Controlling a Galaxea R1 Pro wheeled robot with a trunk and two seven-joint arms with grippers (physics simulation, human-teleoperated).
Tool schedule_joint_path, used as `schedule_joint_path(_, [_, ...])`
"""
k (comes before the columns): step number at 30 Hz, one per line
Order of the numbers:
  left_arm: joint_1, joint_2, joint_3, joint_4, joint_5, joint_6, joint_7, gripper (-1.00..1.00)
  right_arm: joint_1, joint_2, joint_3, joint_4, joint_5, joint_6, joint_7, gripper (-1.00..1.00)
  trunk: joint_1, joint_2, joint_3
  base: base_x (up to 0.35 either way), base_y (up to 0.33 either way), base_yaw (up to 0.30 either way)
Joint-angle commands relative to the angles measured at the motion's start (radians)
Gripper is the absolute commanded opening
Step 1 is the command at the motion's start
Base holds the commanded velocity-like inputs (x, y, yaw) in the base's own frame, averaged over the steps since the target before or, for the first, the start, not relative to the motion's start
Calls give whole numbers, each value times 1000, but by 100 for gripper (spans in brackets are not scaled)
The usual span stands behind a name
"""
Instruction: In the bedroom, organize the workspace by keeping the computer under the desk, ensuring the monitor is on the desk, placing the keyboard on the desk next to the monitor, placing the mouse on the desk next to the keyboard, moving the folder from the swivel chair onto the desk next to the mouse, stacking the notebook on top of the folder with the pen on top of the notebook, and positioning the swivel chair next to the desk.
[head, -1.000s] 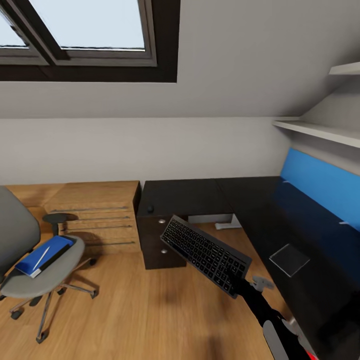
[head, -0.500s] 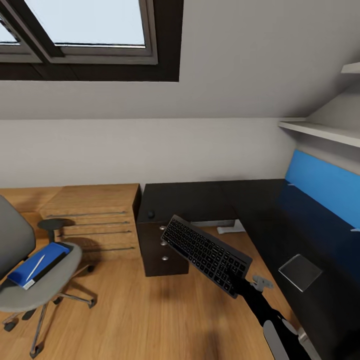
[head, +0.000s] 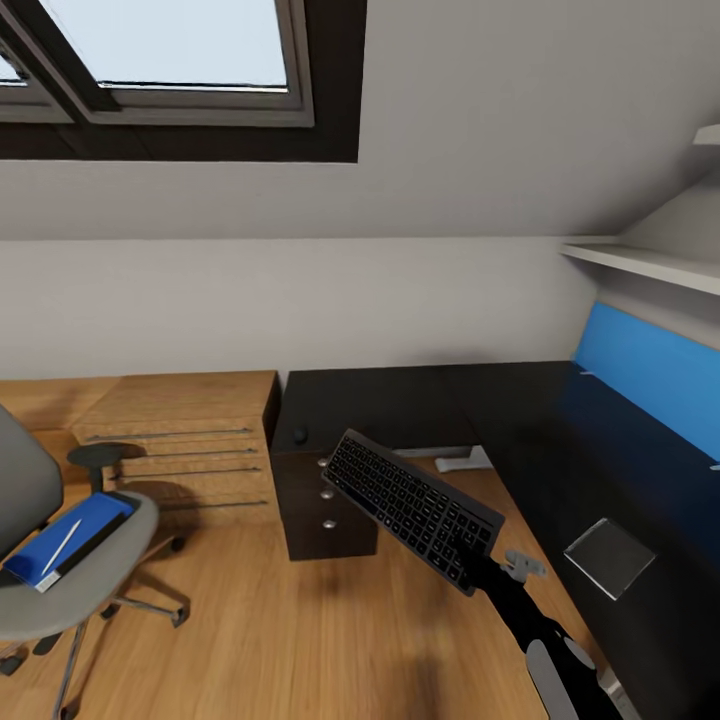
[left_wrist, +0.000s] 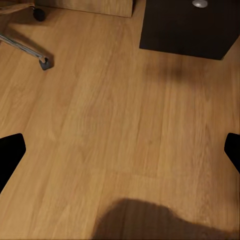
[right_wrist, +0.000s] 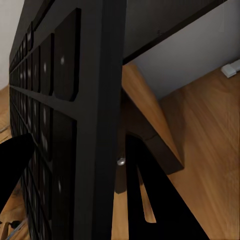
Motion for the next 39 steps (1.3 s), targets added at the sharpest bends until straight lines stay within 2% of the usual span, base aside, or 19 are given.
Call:
schedule_joint_path(1, [-1,1,-9,-1,4,-3,8,100,-1,1,-3,1,-9,1,10,-100,1,-2,-2,302,0,0])
schedule_joint_path(6, [-1,1,-9,-1,4,-3,8,100,-1,2,-4,-36,-12,10,6,-100,1,-2,-2,321,0,0])
schedule_joint_path(10, [-1,0,-9,-1,4,-2,8,100,-1,15,-3,-104,-70,87,-32,-100,1,-2,-2,332,0,0])
schedule_joint_path(12, [-1,0,-9,-1,4,-2,8,100,-1,25,-1,-137,-115,127,-96,-100,1,-2,-2,325,0,0])
schedule_joint_path(13, [-1,0,-9,-1,4,-1,8,100,-1,32,0,-160,-142,143,-159,-100,1,-2,-2,310,0,0])
schedule_joint_path(14, [-1,0,-9,-1,4,-1,8,100,-2,35,1,-172,-153,149,-194,-100,1,-2,-2,304,0,0])
schedule_joint_path(15, [-1,0,-9,-1,4,-1,8,100,-2,47,2,-196,-175,155,-269,-100,1,-2,-2,291,0,0])
schedule_joint_path(17, [-1,0,-9,-1,4,-1,8,100,-2,67,4,-218,-198,158,-344,-100,1,-2,-2,280,0,0])
schedule_joint_path(19, [-1,0,-9,-1,4,-1,8,100,-2,112,6,-250,-240,143,-464,-100,1,-2,-2,260,0,0])
schedule_joint_path(22, [-1,0,-9,-1,4,-2,8,100,-2,140,7,-267,-265,88,-529,-100,1,-2,-2,242,0,0])
schedule_joint_path(27, [-1,0,-9,-1,4,-3,8,100,-2,151,7,-266,-276,32,-555,-100,1,-2,-2,129,0,0])
schedule_joint_path(39, [-1,-2,-10,-1,2,-3,8,100,-2,152,5,-222,-278,22,-554,-100,1,-2,-2,8,0,0])
